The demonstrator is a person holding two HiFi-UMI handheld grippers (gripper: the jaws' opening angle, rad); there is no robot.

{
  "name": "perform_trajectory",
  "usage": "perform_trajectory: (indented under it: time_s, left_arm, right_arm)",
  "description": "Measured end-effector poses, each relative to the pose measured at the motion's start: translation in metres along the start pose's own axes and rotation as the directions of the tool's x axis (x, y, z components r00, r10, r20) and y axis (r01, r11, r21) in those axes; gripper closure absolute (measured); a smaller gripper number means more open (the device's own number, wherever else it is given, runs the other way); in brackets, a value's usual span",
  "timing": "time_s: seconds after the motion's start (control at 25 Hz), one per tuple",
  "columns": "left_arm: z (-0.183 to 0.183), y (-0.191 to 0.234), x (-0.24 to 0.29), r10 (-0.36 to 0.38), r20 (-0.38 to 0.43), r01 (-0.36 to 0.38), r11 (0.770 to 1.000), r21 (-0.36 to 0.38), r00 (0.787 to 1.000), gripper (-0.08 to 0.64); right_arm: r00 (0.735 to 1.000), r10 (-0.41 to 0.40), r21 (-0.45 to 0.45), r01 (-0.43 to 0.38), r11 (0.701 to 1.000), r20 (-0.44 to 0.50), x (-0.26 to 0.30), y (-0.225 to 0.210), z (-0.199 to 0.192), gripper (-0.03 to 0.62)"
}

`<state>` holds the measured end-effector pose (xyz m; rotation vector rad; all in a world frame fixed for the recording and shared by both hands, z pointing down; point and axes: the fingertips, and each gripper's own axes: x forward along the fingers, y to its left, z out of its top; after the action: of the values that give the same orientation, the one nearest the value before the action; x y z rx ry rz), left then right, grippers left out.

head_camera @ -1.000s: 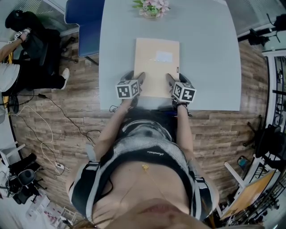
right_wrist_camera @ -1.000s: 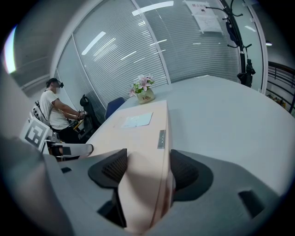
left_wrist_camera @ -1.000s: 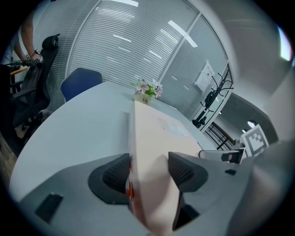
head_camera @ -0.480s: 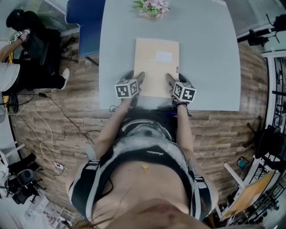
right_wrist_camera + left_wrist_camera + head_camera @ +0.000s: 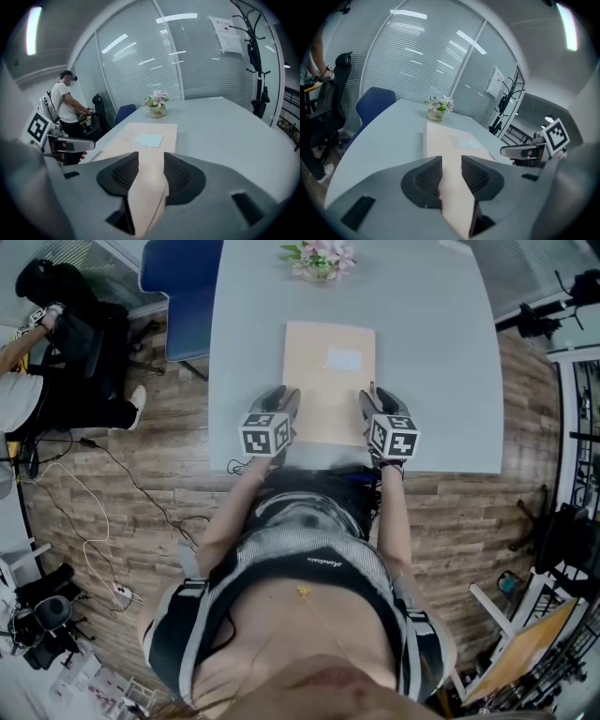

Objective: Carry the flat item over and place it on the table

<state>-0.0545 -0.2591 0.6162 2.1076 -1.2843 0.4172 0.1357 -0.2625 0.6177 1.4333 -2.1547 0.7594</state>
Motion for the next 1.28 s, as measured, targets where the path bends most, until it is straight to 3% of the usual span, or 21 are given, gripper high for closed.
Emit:
perform_trajectory:
  time_s: [0.24, 0.64, 0.92, 1.28]
  left_arm:
    - [0.034, -0.027, -0.015, -0.092, 0.095, 0.094, 0.995, -0.016, 0.991, 0.506]
    - [0.092, -0.082, -0.058, -0.240, 0.219, 0.228, 0.970, 0.080, 0.946, 0.540]
    - [0.132, -0.121, -0.097, -0.344, 0.312, 0.309, 0.938, 0.158, 0.885, 0.540]
    - [0.169, -0.148, -0.133, -0.382, 0.402, 0.285, 0.917, 0.279, 0.832, 0.541]
  right_arm:
    - [0.992, 0.049, -0.126, -0.035, 0.991, 0.112, -0.023, 0.029, 0.047, 0.519]
    - [0.963, 0.153, -0.229, -0.101, 0.968, 0.222, -0.071, 0.088, 0.100, 0.577]
    - [0.909, 0.234, -0.244, -0.154, 0.957, 0.345, -0.109, 0.118, 0.138, 0.589]
    - [0.836, 0.314, -0.317, -0.179, 0.931, 0.451, -0.156, 0.151, 0.181, 0.589]
